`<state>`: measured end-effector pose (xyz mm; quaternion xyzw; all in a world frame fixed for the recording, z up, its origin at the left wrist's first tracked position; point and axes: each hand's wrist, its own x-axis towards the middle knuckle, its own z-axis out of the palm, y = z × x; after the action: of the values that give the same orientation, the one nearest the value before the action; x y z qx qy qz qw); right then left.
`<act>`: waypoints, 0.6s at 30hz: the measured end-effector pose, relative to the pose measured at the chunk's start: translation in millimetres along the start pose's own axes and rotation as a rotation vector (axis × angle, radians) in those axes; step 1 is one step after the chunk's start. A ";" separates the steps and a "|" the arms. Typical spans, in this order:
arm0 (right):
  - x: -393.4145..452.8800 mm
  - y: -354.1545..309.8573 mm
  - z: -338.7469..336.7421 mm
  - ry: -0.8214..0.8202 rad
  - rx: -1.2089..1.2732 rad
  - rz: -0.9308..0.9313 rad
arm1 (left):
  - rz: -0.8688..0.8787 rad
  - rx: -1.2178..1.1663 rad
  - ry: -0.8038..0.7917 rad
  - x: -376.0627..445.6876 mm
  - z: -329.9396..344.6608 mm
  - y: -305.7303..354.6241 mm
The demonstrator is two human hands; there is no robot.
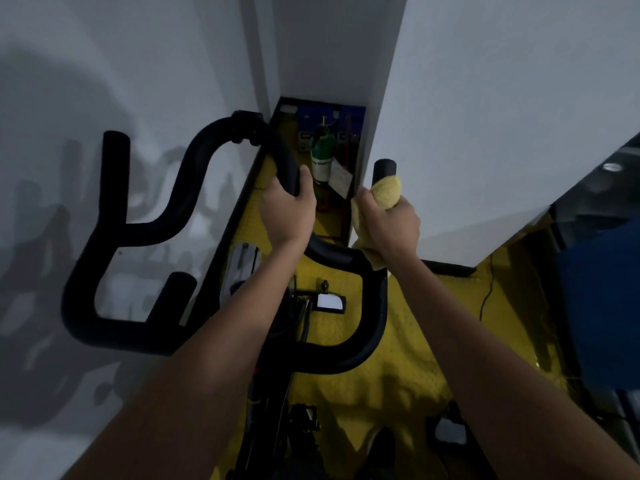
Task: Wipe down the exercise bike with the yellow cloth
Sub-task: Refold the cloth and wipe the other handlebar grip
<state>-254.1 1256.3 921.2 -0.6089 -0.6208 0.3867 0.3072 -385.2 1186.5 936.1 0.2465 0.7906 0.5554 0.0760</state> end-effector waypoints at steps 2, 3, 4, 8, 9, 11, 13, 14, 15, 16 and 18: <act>-3.4 3.1 -1.1 0.027 0.008 0.021 | -0.030 0.013 0.021 -3.5 3.6 0.6; -6.6 6.1 -1.9 0.034 0.011 0.031 | -0.031 0.045 0.034 -7.2 5.2 1.4; -11.1 10.4 -2.6 0.028 0.014 0.041 | -0.032 0.077 0.044 -11.2 6.3 2.5; -31.4 28.7 -5.0 -0.018 0.024 0.088 | -0.025 0.161 0.072 -17.8 6.6 6.2; -35.7 31.2 -6.5 -0.038 0.033 0.106 | -0.021 0.168 0.084 -17.7 6.9 5.6; -46.0 38.6 -9.6 -0.098 0.077 0.188 | -0.015 0.169 0.107 -17.8 7.5 3.6; -63.2 49.1 -15.3 -0.165 0.169 0.283 | -0.010 0.158 0.123 -18.1 8.1 1.4; -73.6 54.3 -19.0 -0.186 0.225 0.314 | -0.005 0.153 0.129 -18.2 8.8 0.6; -84.3 60.0 -22.0 -0.202 0.263 0.324 | 0.000 0.147 0.135 -17.8 9.5 0.1; -96.4 64.9 -24.7 -0.216 0.269 0.314 | 0.003 0.145 0.141 -17.0 10.0 -0.4; -122.5 73.6 -28.9 -0.225 0.239 0.272 | 0.003 0.143 0.143 -16.5 10.2 -0.6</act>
<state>-182.7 1134.7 884.1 -0.5994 -0.5128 0.5611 0.2510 -367.1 1187.1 929.3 0.2122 0.8311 0.5140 0.0006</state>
